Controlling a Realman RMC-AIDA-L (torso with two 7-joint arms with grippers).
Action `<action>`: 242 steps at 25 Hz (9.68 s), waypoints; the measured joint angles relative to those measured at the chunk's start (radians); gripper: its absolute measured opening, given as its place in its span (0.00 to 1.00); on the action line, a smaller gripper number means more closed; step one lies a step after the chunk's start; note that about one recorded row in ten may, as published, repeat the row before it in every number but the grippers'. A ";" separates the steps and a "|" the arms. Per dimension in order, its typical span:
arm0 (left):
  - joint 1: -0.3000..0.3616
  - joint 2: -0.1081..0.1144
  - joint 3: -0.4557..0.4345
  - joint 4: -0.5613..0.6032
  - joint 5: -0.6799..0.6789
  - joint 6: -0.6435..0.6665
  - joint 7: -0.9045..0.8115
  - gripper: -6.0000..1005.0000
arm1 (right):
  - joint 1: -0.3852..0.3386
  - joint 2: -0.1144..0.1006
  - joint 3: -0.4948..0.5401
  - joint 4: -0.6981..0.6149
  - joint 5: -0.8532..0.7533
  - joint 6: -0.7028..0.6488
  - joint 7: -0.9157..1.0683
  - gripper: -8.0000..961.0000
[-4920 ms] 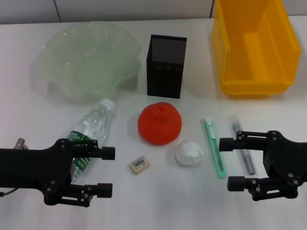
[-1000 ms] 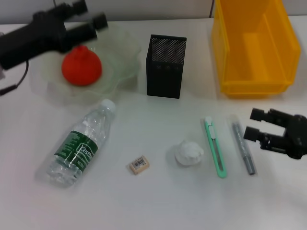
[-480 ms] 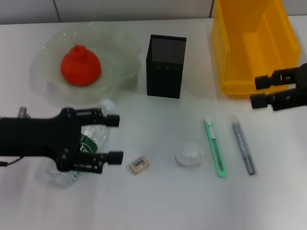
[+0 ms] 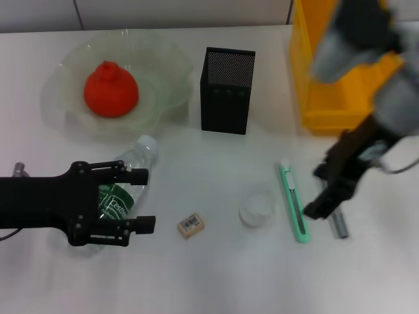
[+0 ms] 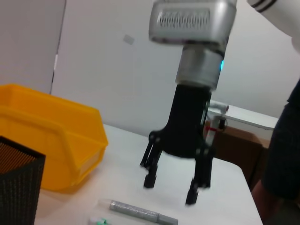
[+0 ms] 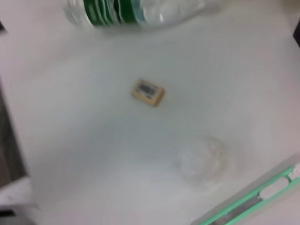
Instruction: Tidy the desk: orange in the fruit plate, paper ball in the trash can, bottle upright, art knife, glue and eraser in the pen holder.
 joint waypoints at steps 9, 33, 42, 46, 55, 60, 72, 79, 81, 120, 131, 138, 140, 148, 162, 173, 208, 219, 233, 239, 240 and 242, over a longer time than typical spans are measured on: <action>0.012 0.006 -0.005 -0.010 0.003 -0.001 -0.003 0.83 | 0.030 0.000 -0.340 0.140 0.103 0.312 0.041 0.80; 0.012 0.015 -0.057 -0.024 -0.002 0.013 -0.015 0.82 | -0.177 -0.005 0.019 -0.293 0.011 0.304 0.081 0.50; -0.031 0.012 -0.066 -0.012 -0.004 -0.009 -0.099 0.82 | -0.383 -0.003 0.164 -0.301 0.023 0.759 0.082 0.52; -0.065 0.010 -0.089 0.005 0.001 -0.022 -0.192 0.82 | -0.389 -0.005 0.132 -0.207 0.035 0.862 0.069 0.62; -0.152 -0.048 -0.082 0.470 0.249 -0.061 -0.811 0.82 | -0.520 -0.006 0.155 -0.187 0.421 0.794 -0.205 0.89; -0.207 -0.065 0.048 0.639 0.452 -0.107 -1.102 0.82 | -0.626 -0.006 0.206 -0.038 0.771 0.555 -0.557 0.89; -0.207 -0.070 0.438 0.605 0.651 -0.318 -1.385 0.82 | -0.521 -0.056 0.545 0.661 0.926 0.110 -1.118 0.89; -0.207 -0.070 0.526 0.540 0.687 -0.426 -1.428 0.82 | -0.524 -0.053 0.546 0.679 0.844 0.069 -1.152 0.89; -0.214 -0.070 0.541 0.497 0.688 -0.469 -1.432 0.82 | -0.524 -0.052 0.544 0.685 0.838 0.064 -1.162 0.89; -0.059 -0.065 0.617 0.641 0.542 -0.569 -1.169 0.44 | -0.524 -0.050 0.550 0.723 0.833 0.060 -1.172 0.89; -0.100 -0.037 -0.070 0.114 0.030 -0.198 -0.483 0.44 | -0.476 -0.045 0.560 0.794 0.835 0.058 -1.167 0.89; -0.087 -0.024 -0.322 -0.266 -0.143 -0.048 0.060 0.45 | -0.426 -0.037 0.590 0.876 0.836 0.065 -1.167 0.89; -0.051 -0.055 -0.351 -0.356 -0.208 -0.040 0.304 0.44 | -0.411 -0.028 0.621 0.895 0.836 0.066 -1.167 0.89; -0.024 -0.070 -0.357 -0.644 -0.317 -0.099 0.819 0.45 | -0.388 -0.013 0.651 0.912 0.837 0.068 -1.152 0.89; -0.051 -0.076 -0.441 -0.862 -0.428 -0.254 1.145 0.45 | -0.360 -0.008 0.653 0.957 0.837 0.081 -1.161 0.89; -0.031 -0.075 -0.509 -0.892 -0.428 -0.075 1.130 0.68 | -0.361 -0.008 0.644 0.957 0.837 0.092 -1.163 0.89; 0.046 0.019 -0.186 -0.298 0.014 -0.004 0.271 0.78 | -0.022 -0.002 -0.132 -0.261 -0.245 0.097 0.376 0.89; 0.042 0.021 -0.186 -0.297 0.015 0.002 0.262 0.77 | -0.063 0.000 -0.231 0.000 -0.091 0.385 0.421 0.89; 0.030 0.015 -0.177 -0.290 0.015 -0.005 0.236 0.77 | -0.084 -0.001 -0.279 0.151 -0.053 0.542 0.407 0.67; 0.030 0.011 -0.177 -0.287 0.015 -0.005 0.234 0.77 | -0.085 0.000 -0.287 0.184 -0.046 0.568 0.405 0.57; 0.030 0.011 -0.177 -0.287 0.015 -0.005 0.234 0.77 | -0.085 0.000 -0.287 0.184 -0.046 0.568 0.405 0.56; 0.030 0.011 -0.177 -0.287 0.015 -0.005 0.234 0.77 | -0.085 0.001 -0.293 0.189 -0.041 0.573 0.405 0.54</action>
